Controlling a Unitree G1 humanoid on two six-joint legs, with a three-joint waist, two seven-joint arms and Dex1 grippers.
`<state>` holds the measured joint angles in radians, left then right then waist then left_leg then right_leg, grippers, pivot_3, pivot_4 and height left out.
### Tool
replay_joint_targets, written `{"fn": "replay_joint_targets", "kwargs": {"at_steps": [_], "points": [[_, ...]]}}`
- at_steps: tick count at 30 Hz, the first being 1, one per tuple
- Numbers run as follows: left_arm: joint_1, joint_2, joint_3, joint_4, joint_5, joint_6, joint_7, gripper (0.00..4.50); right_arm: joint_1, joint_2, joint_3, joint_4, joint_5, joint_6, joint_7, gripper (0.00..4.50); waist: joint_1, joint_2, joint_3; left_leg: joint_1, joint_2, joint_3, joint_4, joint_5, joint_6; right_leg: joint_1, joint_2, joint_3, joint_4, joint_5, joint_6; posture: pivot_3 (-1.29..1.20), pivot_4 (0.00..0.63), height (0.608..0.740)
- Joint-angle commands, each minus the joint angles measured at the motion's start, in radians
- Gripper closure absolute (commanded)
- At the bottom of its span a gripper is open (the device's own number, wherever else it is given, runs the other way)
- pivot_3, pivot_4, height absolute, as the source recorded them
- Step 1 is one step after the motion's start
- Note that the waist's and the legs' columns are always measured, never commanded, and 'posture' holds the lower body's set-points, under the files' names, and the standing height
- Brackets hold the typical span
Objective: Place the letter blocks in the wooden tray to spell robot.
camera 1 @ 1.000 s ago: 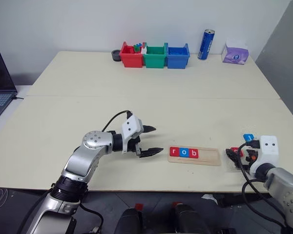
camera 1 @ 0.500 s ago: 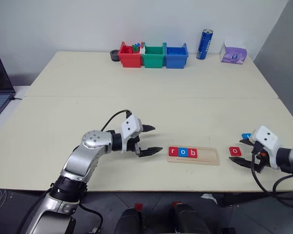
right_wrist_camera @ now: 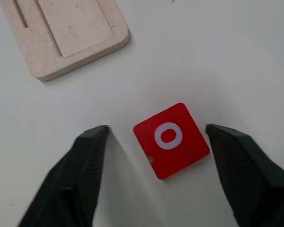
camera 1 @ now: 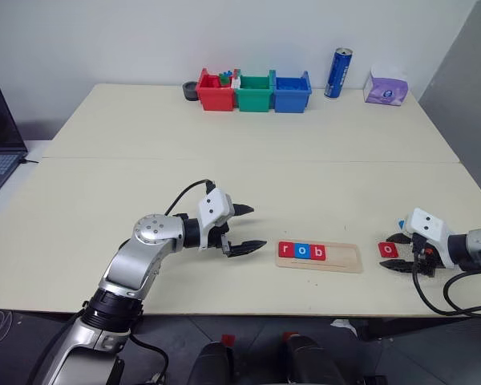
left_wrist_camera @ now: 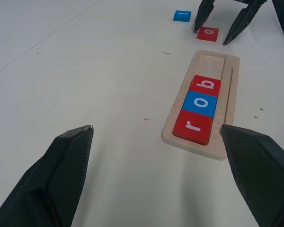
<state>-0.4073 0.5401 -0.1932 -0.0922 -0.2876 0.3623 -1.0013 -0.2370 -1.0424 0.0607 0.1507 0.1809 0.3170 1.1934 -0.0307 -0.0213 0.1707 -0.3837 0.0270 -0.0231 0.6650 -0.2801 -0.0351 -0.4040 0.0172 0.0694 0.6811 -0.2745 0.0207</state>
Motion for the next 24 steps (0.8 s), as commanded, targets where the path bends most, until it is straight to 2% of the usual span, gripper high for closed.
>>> {"fn": "replay_joint_targets", "kwargs": {"at_steps": [1, 3, 11, 16, 24], "points": [[-0.017, 0.002, 0.01, -0.022, 0.001, -0.02, -0.004, 0.0, -0.003, -0.002, -0.009, -0.001, -0.005, 0.009, 0.011, 2.45, 0.0, 0.0, 0.0, 0.0, 0.0, 0.0, 0.0, 0.0, 0.0, 0.0, 0.0, 0.0, 0.0, 0.0, 0.0, 0.0, 0.15, 0.74], [-0.016, 0.003, 0.01, -0.02, 0.003, -0.022, -0.005, 0.0, 0.009, -0.003, -0.03, -0.022, 0.009, 0.017, 0.007, 3.07, 0.0, 0.0, 0.0, 0.0, 0.0, 0.0, 0.0, 0.0, 0.0, 0.0, 0.0, 0.0, 0.0, 0.0, 0.0, 0.0, 0.15, 0.74], [-0.012, 0.011, 0.013, -0.018, 0.012, -0.029, -0.006, 0.0, 0.085, -0.033, -0.116, -0.35, 0.119, 0.164, 0.008, 3.06, -0.001, 0.0, 0.0, 0.0, 0.0, -0.002, 0.0, 0.0, 0.0, 0.0, 0.0, 0.0, 0.0, 0.0, 0.0, 0.0, 0.15, 0.74], [-0.018, 0.01, 0.009, -0.024, 0.018, -0.023, -0.007, 0.0, 0.045, -0.003, -0.035, -0.446, 0.09, 0.191, -0.022, 3.06, 0.0, 0.0, 0.0, 0.0, 0.0, -0.002, 0.0, 0.0, 0.0, 0.0, 0.0, -0.001, 0.0, 0.0, 0.001, 0.0, 0.15, 0.74], [-0.028, 0.007, 0.007, -0.057, 0.015, 0.007, 0.003, 0.0, -0.092, 0.054, 0.099, -0.406, 0.039, 0.218, -0.027, 3.06, 0.001, 0.0, 0.0, 0.0, 0.0, -0.001, 0.0, 0.0, 0.0, 0.0, 0.0, -0.001, 0.0, 0.0, 0.0, 0.0, 0.15, 0.74]]}}
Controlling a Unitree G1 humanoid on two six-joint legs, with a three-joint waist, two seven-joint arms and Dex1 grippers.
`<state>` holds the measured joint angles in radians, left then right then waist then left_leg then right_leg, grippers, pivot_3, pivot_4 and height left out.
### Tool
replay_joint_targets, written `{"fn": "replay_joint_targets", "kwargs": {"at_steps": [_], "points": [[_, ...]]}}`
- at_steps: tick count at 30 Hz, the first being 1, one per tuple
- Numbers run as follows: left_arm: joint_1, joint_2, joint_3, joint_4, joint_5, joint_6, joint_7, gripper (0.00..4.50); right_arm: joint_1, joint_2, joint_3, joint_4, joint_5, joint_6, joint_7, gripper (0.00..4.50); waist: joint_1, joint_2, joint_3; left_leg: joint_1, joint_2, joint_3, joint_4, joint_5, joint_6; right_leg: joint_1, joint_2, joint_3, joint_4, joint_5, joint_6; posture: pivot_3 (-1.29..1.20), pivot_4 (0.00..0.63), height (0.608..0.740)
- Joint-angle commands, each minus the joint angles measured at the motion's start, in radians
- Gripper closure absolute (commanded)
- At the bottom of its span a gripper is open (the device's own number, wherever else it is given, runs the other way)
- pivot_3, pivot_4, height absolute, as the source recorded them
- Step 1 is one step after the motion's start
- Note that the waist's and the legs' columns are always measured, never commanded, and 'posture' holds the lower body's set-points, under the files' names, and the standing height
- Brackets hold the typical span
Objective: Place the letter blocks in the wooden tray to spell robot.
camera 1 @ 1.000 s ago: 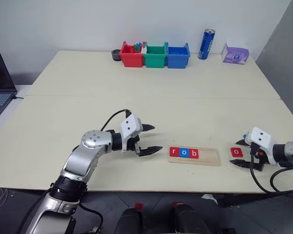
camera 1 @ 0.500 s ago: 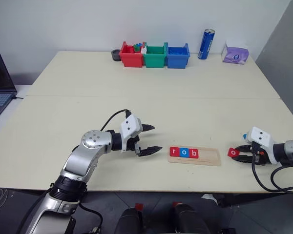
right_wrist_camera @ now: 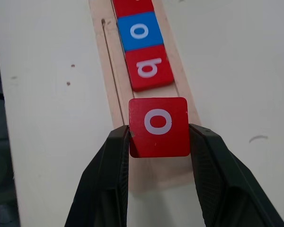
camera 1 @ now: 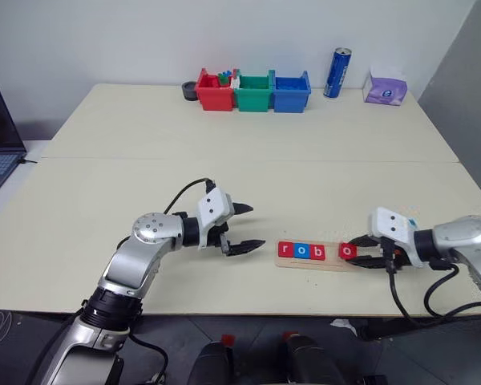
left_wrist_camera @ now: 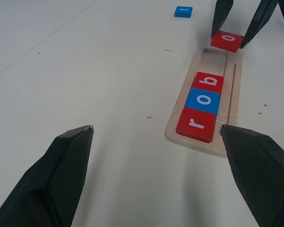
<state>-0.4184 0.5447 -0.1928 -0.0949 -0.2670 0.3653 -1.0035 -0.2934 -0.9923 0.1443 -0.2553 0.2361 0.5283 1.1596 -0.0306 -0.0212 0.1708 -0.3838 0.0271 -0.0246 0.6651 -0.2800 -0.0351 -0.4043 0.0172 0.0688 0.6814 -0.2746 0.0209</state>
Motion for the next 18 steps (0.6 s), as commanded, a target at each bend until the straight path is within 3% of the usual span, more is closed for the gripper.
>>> {"fn": "replay_joint_targets", "kwargs": {"at_steps": [1, 18], "points": [[-0.016, 0.003, 0.008, -0.059, -0.007, 0.008, 0.007, 0.0, -0.044, 0.005, 0.028, 0.006, -0.024, 0.003, 0.01, 3.06, 0.001, 0.0, 0.0, 0.0, 0.0, 0.0, 0.0, 0.0, 0.0, 0.0, 0.0, 0.0, 0.0, 0.0, 0.0, 0.0, 0.15, 0.74], [0.0, -0.005, 0.005, -0.051, 0.001, -0.012, 0.017, 0.0, -0.111, 0.032, 0.111, 0.08, -0.098, -0.038, 0.044, 3.06, 0.001, 0.0, 0.0, 0.0, 0.0, 0.0, 0.0, 0.0, 0.0, 0.0, 0.0, -0.001, 0.0, 0.0, 0.0, 0.0, 0.15, 0.74]]}}
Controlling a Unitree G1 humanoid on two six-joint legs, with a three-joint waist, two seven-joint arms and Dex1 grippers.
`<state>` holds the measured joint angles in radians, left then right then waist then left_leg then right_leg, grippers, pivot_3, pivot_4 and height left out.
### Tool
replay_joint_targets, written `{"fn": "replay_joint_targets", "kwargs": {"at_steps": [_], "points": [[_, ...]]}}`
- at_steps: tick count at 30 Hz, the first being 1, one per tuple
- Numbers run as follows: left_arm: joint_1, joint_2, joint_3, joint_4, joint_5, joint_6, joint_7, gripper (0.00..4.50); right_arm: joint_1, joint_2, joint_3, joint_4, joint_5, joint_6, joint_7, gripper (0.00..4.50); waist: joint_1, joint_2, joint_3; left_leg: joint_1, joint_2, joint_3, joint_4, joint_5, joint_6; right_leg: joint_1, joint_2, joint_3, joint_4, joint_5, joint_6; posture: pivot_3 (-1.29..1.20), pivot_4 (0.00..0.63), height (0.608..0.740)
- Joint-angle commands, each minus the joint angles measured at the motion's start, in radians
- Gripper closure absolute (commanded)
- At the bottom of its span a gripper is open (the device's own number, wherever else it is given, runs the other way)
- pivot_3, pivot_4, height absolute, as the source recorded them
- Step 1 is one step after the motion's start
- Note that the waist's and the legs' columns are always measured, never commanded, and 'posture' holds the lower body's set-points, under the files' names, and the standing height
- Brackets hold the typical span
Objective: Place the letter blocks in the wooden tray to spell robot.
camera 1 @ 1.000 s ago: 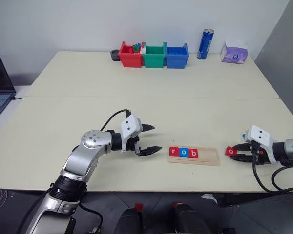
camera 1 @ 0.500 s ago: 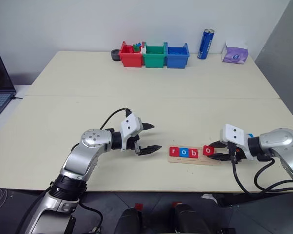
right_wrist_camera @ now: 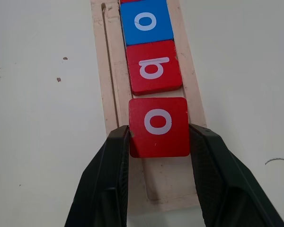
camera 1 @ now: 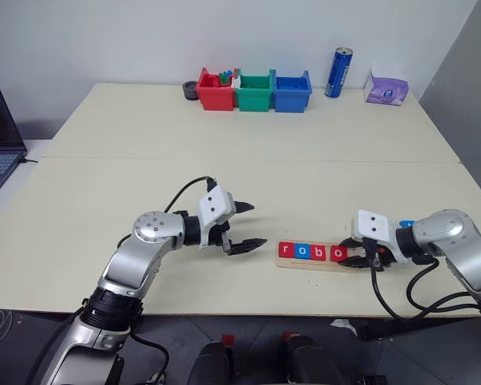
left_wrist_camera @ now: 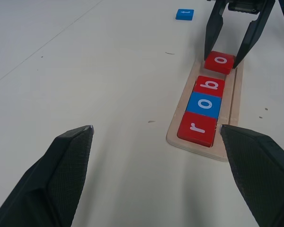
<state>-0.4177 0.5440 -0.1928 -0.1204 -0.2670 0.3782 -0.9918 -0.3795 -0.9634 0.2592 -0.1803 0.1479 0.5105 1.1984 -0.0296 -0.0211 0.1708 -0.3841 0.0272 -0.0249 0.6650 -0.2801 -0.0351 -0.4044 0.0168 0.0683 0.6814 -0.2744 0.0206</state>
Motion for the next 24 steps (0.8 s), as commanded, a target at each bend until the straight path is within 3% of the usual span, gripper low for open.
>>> {"fn": "replay_joint_targets", "kwargs": {"at_steps": [1, 10, 19, 24], "points": [[-0.001, -0.005, 0.004, -0.024, 0.002, -0.026, 0.005, 0.0, -0.028, 0.006, -0.003, 0.01, -0.014, -0.022, 0.006, 3.06, 0.0, 0.0, 0.0, 0.0, 0.0, 0.0, 0.0, 0.0, 0.0, 0.0, 0.0, 0.0, 0.0, 0.0, 0.0, 0.0, 0.15, 0.74], [-0.001, -0.016, 0.002, -0.022, 0.004, -0.028, 0.011, 0.0, -0.048, 0.013, 0.018, 0.047, -0.045, -0.055, 0.03, 3.06, 0.0, 0.0, 0.0, 0.0, 0.0, 0.0, 0.0, 0.0, 0.0, 0.0, 0.0, 0.0, 0.0, 0.0, 0.0, 0.0, 0.15, 0.74], [0.005, -0.017, 0.006, -0.027, 0.004, -0.027, 0.016, 0.0, -0.045, 0.013, -0.018, 0.023, -0.028, -0.065, 0.038, 0.01, 0.0, 0.0, 0.0, 0.0, 0.0, 0.0, 0.0, 0.0, 0.0, 0.0, 0.0, 0.0, 0.0, 0.0, 0.0, 0.0, 0.15, 0.74], [0.01, -0.014, 0.007, -0.03, 0.002, -0.027, 0.02, 0.0, -0.006, -0.032, -0.099, -0.048, 0.032, -0.017, 0.046, 0.01, 0.0, 0.0, 0.0, 0.0, 0.0, -0.001, 0.0, 0.0, 0.0, 0.0, 0.0, 0.0, 0.0, 0.0, 0.0, 0.0, 0.15, 0.74]]}}
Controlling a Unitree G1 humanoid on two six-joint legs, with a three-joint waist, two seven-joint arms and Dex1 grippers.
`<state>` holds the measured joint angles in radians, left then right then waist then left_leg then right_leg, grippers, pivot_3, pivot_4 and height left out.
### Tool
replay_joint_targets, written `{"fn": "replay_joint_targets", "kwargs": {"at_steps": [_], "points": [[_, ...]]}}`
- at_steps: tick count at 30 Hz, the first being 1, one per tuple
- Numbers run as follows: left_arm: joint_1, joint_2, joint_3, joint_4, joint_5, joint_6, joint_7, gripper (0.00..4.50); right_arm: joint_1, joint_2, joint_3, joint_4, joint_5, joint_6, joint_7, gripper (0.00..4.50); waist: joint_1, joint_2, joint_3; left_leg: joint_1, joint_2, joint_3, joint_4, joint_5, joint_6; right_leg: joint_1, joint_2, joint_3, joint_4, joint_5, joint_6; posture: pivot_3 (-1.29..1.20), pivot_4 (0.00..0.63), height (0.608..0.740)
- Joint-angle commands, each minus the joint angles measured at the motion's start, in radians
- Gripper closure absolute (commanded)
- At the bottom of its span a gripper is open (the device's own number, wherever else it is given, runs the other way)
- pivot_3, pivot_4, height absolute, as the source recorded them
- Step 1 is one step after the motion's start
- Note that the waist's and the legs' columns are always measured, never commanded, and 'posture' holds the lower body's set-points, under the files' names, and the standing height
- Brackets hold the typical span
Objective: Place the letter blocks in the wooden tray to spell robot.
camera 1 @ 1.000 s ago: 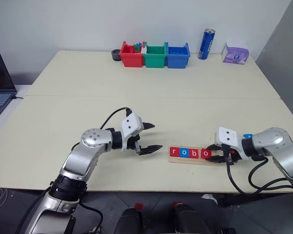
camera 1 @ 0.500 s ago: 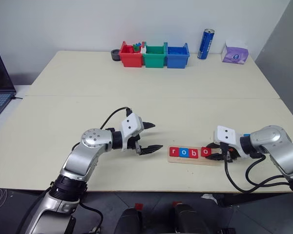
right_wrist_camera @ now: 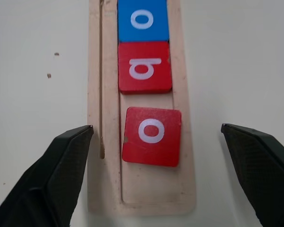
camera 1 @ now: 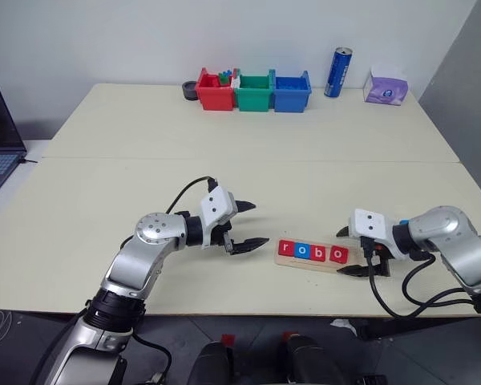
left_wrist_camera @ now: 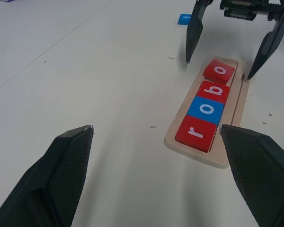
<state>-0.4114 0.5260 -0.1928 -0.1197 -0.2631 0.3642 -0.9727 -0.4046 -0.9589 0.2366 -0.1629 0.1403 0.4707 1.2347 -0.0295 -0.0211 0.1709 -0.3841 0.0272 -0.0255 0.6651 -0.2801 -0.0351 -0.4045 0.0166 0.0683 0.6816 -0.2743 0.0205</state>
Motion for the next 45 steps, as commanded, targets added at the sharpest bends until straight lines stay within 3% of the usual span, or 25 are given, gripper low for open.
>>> {"fn": "replay_joint_targets", "kwargs": {"at_steps": [1, 4, 15, 24, 38, 45], "points": [[0.004, 0.005, 0.007, -0.032, -0.002, -0.013, 0.001, 0.0, 0.033, -0.045, -0.092, -0.078, 0.043, 0.03, 0.002, 0.01, 0.0, 0.0, 0.0, 0.0, 0.0, 0.0, 0.0, 0.0, 0.0, 0.0, 0.0, 0.0, 0.0, 0.0, 0.0, 0.0, 0.15, 0.74], [0.007, 0.006, 0.009, -0.032, -0.004, -0.013, 0.0, 0.0, 0.081, -0.071, -0.123, -0.104, 0.037, 0.03, -0.017, 0.57, 0.001, 0.0, 0.0, 0.0, 0.0, 0.0, 0.0, 0.0, 0.0, 0.0, 0.0, 0.0, 0.0, 0.0, 0.0, 0.0, 0.15, 0.74], [-0.011, -0.003, 0.001, -0.002, 0.004, -0.031, -0.006, 0.0, 0.163, -0.067, -0.092, -0.081, -0.061, -0.049, -0.098, 4.49, 0.0, 0.0, 0.0, 0.0, 0.0, 0.001, 0.0, 0.0, 0.0, 0.0, 0.0, 0.0, 0.0, 0.0, 0.0, 0.0, 0.15, 0.74], [-0.003, 0.0, 0.002, 0.007, 0.007, -0.05, -0.01, 0.0, 0.143, -0.04, -0.043, -0.043, -0.117, -0.096, -0.12, 4.49, 0.0, 0.0, 0.0, 0.0, 0.0, 0.001, 0.0, 0.0, 0.0, 0.0, 0.0, 0.0, 0.0, 0.0, 0.0, 0.0, 0.15, 0.74], [-0.001, -0.001, -0.001, 0.013, 0.008, -0.056, -0.009, 0.0, 0.085, -0.051, -0.075, -0.035, -0.127, -0.116, -0.103, 4.49, -0.002, 0.0, 0.0, 0.0, 0.0, 0.001, 0.0, 0.0, 0.0, 0.0, 0.0, 0.0, 0.0, 0.0, 0.0, 0.0, 0.15, 0.74], [-0.011, -0.003, -0.003, 0.008, 0.007, -0.047, -0.009, 0.0, 0.029, -0.002, -0.015, 0.019, -0.167, -0.15, -0.115, 4.49, 0.0, 0.0, 0.0, 0.0, 0.0, 0.001, 0.0, 0.0, 0.0, 0.0, 0.0, 0.0, 0.0, 0.0, 0.0, 0.0, 0.15, 0.74]]}}
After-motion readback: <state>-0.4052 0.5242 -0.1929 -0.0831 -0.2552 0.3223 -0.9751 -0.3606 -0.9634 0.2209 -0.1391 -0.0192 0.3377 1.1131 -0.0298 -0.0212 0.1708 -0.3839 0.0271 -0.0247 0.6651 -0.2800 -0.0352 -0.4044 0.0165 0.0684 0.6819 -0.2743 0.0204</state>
